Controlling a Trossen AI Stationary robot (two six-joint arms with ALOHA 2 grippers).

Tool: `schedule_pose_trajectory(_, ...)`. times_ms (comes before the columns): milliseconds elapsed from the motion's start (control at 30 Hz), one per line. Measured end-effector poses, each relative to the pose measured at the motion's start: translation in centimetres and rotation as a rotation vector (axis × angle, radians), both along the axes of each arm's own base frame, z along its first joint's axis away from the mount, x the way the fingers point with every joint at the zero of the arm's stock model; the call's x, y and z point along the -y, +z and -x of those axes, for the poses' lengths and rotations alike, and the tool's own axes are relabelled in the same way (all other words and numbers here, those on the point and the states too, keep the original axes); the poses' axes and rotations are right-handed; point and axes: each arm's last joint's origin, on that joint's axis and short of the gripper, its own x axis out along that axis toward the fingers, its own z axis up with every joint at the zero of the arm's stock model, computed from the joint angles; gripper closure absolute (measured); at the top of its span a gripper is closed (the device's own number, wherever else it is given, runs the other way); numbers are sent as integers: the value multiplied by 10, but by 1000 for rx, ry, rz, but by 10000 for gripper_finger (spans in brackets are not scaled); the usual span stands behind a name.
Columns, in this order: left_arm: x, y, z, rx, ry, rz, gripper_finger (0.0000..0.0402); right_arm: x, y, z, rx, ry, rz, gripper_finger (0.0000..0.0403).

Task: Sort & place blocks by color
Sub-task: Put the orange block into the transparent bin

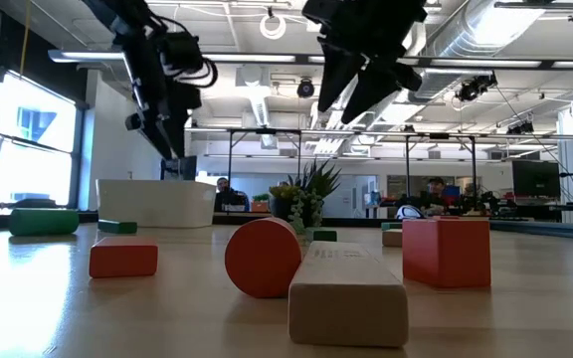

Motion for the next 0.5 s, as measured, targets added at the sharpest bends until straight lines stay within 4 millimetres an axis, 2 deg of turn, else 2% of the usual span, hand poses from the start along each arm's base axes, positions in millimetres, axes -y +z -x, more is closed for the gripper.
schedule_pose_trajectory(133, 26, 16, 7, -12, -18, 26, 194, -2, 2, -5, 49, 34, -28, 196)
schedule_pose_trajectory(267, 55, 28, 15, -44, -45, 21, 194, -6, 11, -16, 186, 89, -18, 196)
schedule_pose_trajectory(500, 104, 28, 30, 41, -60, -15, 194, -20, 24, -26, 354, 168, -22, 196)
